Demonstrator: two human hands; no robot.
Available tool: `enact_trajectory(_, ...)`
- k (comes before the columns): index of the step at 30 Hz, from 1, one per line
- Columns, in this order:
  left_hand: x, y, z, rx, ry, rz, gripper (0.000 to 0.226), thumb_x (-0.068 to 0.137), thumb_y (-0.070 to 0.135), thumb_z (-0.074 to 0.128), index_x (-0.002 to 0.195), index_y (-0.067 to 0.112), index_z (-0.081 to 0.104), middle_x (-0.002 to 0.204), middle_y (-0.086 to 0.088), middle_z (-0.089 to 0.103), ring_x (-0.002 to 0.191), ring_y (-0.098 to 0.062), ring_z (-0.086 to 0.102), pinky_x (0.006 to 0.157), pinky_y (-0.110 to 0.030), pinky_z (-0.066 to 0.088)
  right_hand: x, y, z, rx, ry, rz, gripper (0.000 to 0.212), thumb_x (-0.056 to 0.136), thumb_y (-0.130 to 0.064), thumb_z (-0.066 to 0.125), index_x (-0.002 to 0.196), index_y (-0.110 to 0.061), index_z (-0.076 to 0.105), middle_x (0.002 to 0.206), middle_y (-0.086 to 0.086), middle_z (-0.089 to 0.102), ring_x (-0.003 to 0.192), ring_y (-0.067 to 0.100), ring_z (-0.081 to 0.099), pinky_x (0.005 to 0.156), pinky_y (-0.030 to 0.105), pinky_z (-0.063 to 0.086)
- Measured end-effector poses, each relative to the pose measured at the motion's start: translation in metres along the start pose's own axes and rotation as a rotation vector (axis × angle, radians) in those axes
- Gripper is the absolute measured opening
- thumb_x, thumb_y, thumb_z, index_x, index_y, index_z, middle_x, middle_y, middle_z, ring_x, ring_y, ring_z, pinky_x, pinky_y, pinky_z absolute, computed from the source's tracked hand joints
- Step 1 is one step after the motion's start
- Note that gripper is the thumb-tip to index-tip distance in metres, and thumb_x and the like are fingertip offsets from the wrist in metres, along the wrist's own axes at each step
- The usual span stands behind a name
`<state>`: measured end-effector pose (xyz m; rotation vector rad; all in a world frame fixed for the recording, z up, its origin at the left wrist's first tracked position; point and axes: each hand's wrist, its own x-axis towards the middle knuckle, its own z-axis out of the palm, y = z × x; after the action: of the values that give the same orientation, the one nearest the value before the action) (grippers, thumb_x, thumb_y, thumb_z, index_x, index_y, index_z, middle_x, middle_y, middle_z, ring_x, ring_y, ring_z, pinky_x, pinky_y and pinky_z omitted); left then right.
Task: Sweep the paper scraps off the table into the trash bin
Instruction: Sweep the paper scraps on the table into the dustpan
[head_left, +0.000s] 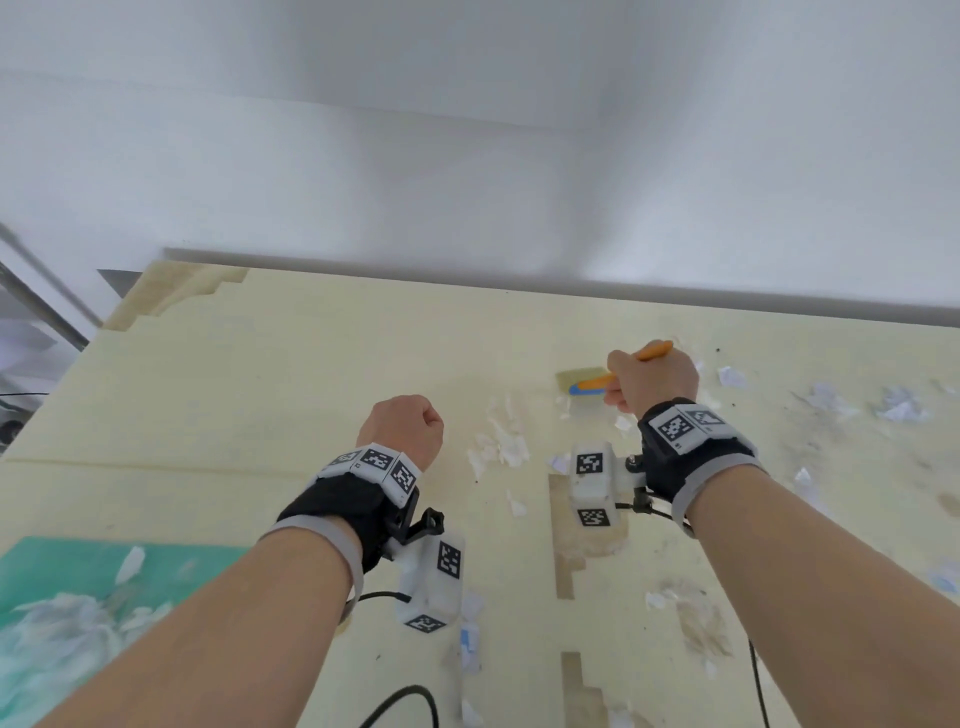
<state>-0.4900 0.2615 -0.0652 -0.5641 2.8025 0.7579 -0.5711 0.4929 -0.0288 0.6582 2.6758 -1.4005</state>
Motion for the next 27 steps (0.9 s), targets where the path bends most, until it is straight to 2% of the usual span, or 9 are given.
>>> enact_trajectory(4, -0.013, -0.002, 0.000, -0.012, -0.015, -0.001, 0.019, 0.089, 0.014, 0.047, 0.089, 0.016, 0.066, 0.099, -0.001, 0.069, 0.081, -0.017, 0.054, 0.068, -0.025, 0.044, -0.017, -0.006, -0.022, -0.153, 0.038, 0.053, 0.024, 0.065, -0.029, 0.052, 0.050, -0.010, 0.055, 0.045, 0.003, 0.059, 0.053, 0.023, 0.056, 0.057, 0.030, 0.048)
enact_trajectory(6, -0.020, -0.008, 0.000, -0.019, -0.014, -0.013, 0.019, 0.090, 0.015, 0.048, 0.092, 0.016, 0.067, 0.100, -0.001, 0.069, 0.083, -0.017, 0.055, 0.069, -0.025, 0.045, -0.022, -0.013, -0.028, -0.006, 0.111, -0.002, 0.027, 0.065, -0.030, 0.054, 0.043, -0.015, 0.054, 0.044, 0.002, 0.058, 0.050, 0.022, 0.056, 0.057, 0.032, 0.050)
enact_trajectory(9, -0.027, -0.018, -0.002, -0.031, -0.010, -0.044, 0.018, 0.091, 0.017, 0.049, 0.093, 0.017, 0.067, 0.101, 0.000, 0.068, 0.090, -0.019, 0.060, 0.071, -0.025, 0.046, -0.037, -0.024, -0.013, 0.232, 0.025, -0.111, 0.013, 0.073, -0.020, 0.059, 0.062, -0.015, 0.056, 0.053, 0.006, 0.065, 0.049, 0.019, 0.063, 0.062, 0.035, 0.056)
enact_trajectory(12, -0.032, -0.027, -0.005, -0.032, -0.007, -0.062, 0.018, 0.091, 0.017, 0.049, 0.092, 0.017, 0.067, 0.102, 0.000, 0.068, 0.093, -0.019, 0.061, 0.073, -0.025, 0.046, -0.055, -0.019, 0.019, 0.218, -0.176, -0.148, 0.004, 0.082, -0.010, 0.058, 0.081, -0.008, 0.055, 0.075, 0.019, 0.069, 0.065, 0.027, 0.066, 0.070, 0.040, 0.056)
enact_trajectory(15, -0.037, -0.035, -0.008, -0.029, 0.001, -0.079, 0.019, 0.090, 0.016, 0.048, 0.091, 0.017, 0.067, 0.101, 0.000, 0.068, 0.093, -0.019, 0.061, 0.072, -0.025, 0.046, -0.065, -0.005, 0.035, 0.179, -0.222, -0.090, 0.002, 0.083, -0.008, 0.055, 0.082, -0.008, 0.054, 0.079, 0.023, 0.068, 0.066, 0.029, 0.064, 0.066, 0.039, 0.056)
enact_trajectory(19, -0.044, -0.042, -0.013, -0.039, 0.007, -0.103, 0.021, 0.090, 0.015, 0.047, 0.093, 0.014, 0.068, 0.100, -0.002, 0.068, 0.094, -0.022, 0.062, 0.077, -0.029, 0.051, -0.061, 0.004, 0.016, -0.022, -0.125, 0.004, 0.010, 0.075, -0.016, 0.054, 0.067, -0.013, 0.050, 0.060, 0.012, 0.065, 0.052, 0.026, 0.062, 0.069, 0.040, 0.057)
enact_trajectory(22, -0.051, -0.044, -0.015, -0.064, 0.000, -0.105, 0.021, 0.090, 0.014, 0.048, 0.093, 0.014, 0.068, 0.100, -0.003, 0.069, 0.094, -0.023, 0.063, 0.078, -0.030, 0.053, -0.059, -0.001, -0.003, -0.046, 0.057, 0.047, 0.008, 0.068, -0.022, 0.052, 0.066, -0.014, 0.051, 0.066, 0.013, 0.067, 0.062, 0.029, 0.066, 0.076, 0.044, 0.058)
enact_trajectory(24, -0.055, -0.045, -0.016, -0.078, -0.003, -0.102, 0.021, 0.090, 0.014, 0.048, 0.092, 0.014, 0.068, 0.100, -0.003, 0.069, 0.094, -0.023, 0.063, 0.077, -0.030, 0.052, -0.068, -0.010, 0.000, 0.154, 0.084, -0.012, 0.008, 0.071, -0.020, 0.055, 0.065, -0.016, 0.052, 0.056, 0.007, 0.064, 0.052, 0.021, 0.064, 0.064, 0.038, 0.059)
enact_trajectory(27, -0.064, -0.047, -0.018, -0.084, -0.001, -0.099, 0.019, 0.091, 0.015, 0.048, 0.092, 0.015, 0.068, 0.101, -0.003, 0.069, 0.095, -0.022, 0.062, 0.076, -0.029, 0.051, -0.094, -0.019, 0.025, 0.290, -0.156, -0.105, 0.008, 0.080, -0.012, 0.057, 0.073, -0.014, 0.055, 0.059, 0.009, 0.064, 0.045, 0.015, 0.061, 0.047, 0.025, 0.052)
